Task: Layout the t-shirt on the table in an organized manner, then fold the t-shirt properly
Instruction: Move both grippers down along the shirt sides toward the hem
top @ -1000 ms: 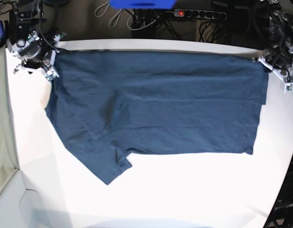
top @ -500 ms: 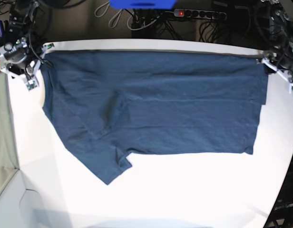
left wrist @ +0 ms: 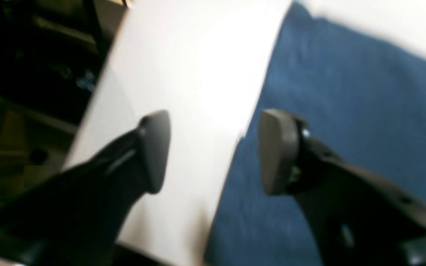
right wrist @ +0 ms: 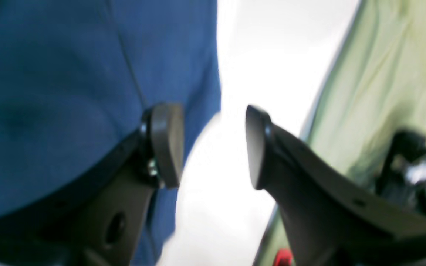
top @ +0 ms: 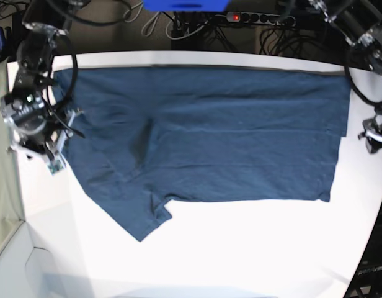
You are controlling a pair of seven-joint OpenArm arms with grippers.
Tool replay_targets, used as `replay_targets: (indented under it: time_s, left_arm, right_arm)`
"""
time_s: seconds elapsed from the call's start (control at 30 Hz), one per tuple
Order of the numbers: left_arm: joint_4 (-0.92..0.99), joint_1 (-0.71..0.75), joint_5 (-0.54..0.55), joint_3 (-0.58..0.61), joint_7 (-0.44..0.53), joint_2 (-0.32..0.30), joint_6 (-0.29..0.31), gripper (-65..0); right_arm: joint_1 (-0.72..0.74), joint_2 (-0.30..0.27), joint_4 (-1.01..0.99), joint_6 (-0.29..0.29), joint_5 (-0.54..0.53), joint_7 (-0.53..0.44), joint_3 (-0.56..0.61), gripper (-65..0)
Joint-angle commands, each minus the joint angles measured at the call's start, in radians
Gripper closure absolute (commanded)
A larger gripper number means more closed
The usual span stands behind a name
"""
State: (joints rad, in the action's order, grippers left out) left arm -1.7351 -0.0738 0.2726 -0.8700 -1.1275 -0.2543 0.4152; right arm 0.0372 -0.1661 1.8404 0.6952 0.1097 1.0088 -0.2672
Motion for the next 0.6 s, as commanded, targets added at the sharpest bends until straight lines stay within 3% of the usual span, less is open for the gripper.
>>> replay_targets:
  time_s: [0.0,0.17,0.33,0.57]
  left_arm:
    - [0.004,-0.045,-0.023,-0.002,0.016,-0.017,-0.008,-40.5]
    - [0.146,-0.205,-0.149,0.073,0.025,-0.023,-0.006,-47.3]
    - [0.292,-0.292,-0.243,0.139,0.195,-0.018,-0.006,-48.4]
    - [0.487,-0.314,-0.273,0.242,0.458,-0.021,-0.006,-48.5]
  right_arm:
    - [0.057,-0.011,-0.017,0.003,0.002,-0.012,0.007,-28.1]
    - [0.267,-0.01,-0.278,0.003,0.002,-0.014,0.016,-28.1]
    - [0.461,-0.011,-0.572,0.003,0.002,-0.041,0.016,-29.0]
    - [0.605,-0.019,-0.859,0.003,0.003,-0.215,0.018,-44.4]
